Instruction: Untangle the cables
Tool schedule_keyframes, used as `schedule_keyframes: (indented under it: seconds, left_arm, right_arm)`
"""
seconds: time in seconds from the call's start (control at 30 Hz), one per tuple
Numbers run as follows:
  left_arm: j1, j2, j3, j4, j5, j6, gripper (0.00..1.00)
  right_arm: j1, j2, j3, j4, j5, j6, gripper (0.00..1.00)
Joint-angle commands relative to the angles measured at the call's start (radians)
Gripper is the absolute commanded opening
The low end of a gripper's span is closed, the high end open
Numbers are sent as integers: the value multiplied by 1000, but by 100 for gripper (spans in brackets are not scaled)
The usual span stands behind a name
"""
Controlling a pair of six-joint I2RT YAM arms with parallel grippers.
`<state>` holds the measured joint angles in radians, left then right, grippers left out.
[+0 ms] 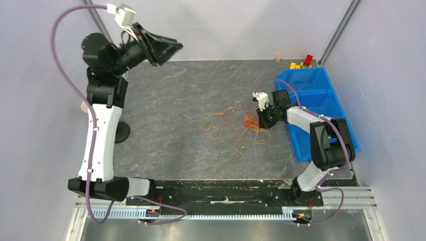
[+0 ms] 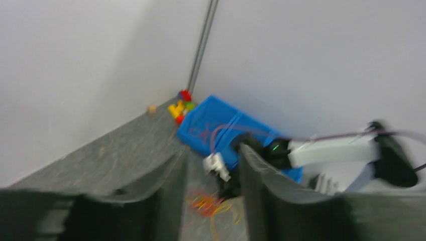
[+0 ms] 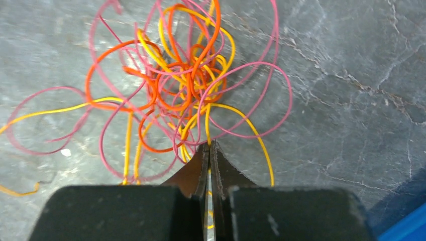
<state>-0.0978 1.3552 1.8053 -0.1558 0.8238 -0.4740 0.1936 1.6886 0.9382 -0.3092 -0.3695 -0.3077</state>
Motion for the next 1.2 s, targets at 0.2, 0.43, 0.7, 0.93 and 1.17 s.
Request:
schedule_keyframes:
  seconds: [0.2, 0.43, 0.7, 0.93, 1.17]
  left_arm:
    - [-181, 202, -288, -403, -202, 510, 73]
    - [-290, 524, -215, -392, -205, 589, 70]
    - [-335, 746, -76, -292, -210, 572, 70]
    - [-377, 840, -30, -200, -294, 593, 72]
    - [-387, 884, 14, -267, -292, 663, 48]
  right_arm:
    - [10, -141, 44, -10, -181, -31, 0]
    - [33, -206, 41, 53, -214, -56, 0]
    - [77, -257, 53, 60, -231, -103, 0]
    - [87, -275, 46, 53, -254, -125, 0]
    - [86, -314, 23, 68, -268, -166, 0]
